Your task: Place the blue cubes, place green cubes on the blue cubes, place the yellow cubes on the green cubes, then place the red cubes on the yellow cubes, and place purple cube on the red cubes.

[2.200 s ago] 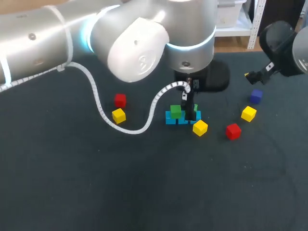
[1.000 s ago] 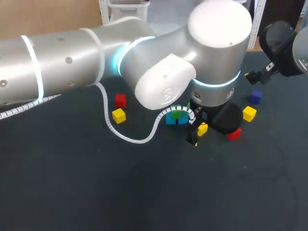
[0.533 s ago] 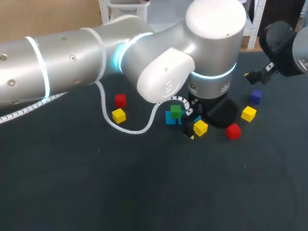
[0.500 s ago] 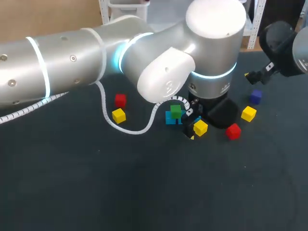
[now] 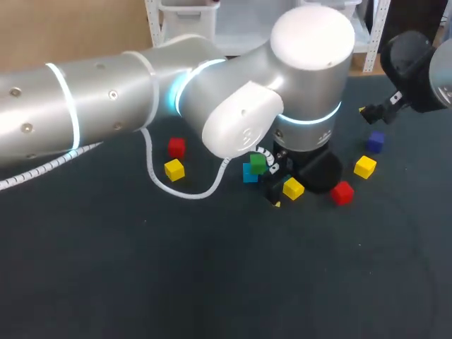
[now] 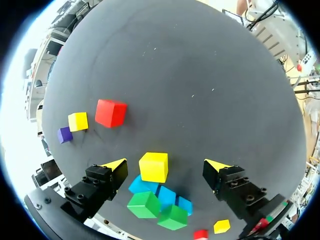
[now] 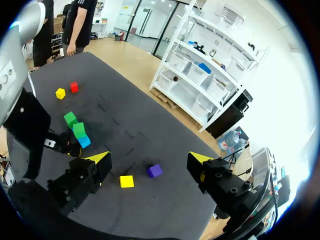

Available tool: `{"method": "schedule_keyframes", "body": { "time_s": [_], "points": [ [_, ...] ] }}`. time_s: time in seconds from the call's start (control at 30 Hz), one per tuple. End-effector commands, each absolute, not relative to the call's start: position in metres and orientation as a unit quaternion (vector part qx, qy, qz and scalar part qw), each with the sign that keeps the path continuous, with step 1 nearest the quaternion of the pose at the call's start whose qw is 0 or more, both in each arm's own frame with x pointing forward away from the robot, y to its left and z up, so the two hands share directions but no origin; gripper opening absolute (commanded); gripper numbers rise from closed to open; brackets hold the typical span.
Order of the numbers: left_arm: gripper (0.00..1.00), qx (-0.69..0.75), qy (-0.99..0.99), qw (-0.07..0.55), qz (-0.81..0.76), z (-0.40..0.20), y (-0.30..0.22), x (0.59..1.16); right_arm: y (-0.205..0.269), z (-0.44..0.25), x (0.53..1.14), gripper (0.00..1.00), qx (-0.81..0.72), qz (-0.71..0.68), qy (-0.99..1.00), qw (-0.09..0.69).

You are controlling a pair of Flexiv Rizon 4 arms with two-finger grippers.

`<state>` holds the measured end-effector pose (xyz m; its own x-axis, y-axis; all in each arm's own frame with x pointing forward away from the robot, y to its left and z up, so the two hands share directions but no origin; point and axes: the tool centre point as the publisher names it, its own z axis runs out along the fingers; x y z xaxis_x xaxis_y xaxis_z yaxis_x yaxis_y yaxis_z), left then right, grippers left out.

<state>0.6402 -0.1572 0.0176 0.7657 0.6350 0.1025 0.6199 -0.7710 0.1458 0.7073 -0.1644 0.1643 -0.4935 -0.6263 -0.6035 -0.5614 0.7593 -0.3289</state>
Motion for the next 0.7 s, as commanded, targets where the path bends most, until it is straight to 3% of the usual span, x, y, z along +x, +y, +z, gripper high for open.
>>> {"method": "schedule_keyframes", "body": {
  "time_s": [0.03,0.17,0.23,0.3,0.37,0.4,0.47,0.6,0.63,0.67,0.7],
  "points": [
    [1.0,0.939,0.333,0.049,0.073,0.0108,-0.1602,0.6478,-0.1647,0.1621,0.7055,1.0,-0.342,-0.045,0.861,0.373],
    [0.98,0.94,0.329,0.045,0.073,0.0076,-0.1599,0.6483,-0.1647,0.1621,0.7055,1.0,-0.342,-0.045,0.861,0.373],
    [0.9,0.941,0.328,0.045,0.072,0.0069,-0.1602,0.6483,-0.1647,0.1621,0.7055,1.0,-0.342,-0.045,0.861,0.373],
    [0.75,0.941,0.327,0.045,0.072,0.0064,-0.1609,0.6488,-0.1647,0.1621,0.7055,1.0,-0.342,-0.045,0.861,0.373],
    [0.46,0.941,0.327,0.046,0.073,0.0061,-0.1611,0.6497,-0.1647,0.1621,0.7055,1.0,-0.342,-0.045,0.861,0.373],
    [0.39,0.941,0.326,0.046,0.074,0.0061,-0.1611,0.6498,-0.1647,0.1621,0.7055,1.0,-0.342,-0.045,0.861,0.373],
    [0.33,0.942,0.325,0.046,0.074,0.0059,-0.1607,0.6503,-0.1647,0.1621,0.7055,1.0,-0.342,-0.045,0.861,0.373],
    [0.31,0.942,0.323,0.044,0.077,0.0041,-0.1593,0.6508,-0.1647,0.1621,0.7055,1.0,-0.342,-0.045,0.861,0.373],
    [0.26,0.942,0.323,0.044,0.077,0.004,-0.1592,0.6508,-0.1647,0.1621,0.7055,1.0,-0.342,-0.045,0.861,0.373],
    [0.1,0.942,0.324,0.043,0.077,0.0041,-0.1587,0.6508,-0.1647,0.1621,0.7055,1.0,-0.342,-0.045,0.861,0.373],
    [0.05,0.942,0.324,0.043,0.077,0.0043,-0.1583,0.6508,-0.1647,0.1621,0.7055,1.0,-0.342,-0.045,0.861,0.373]
  ]
}}
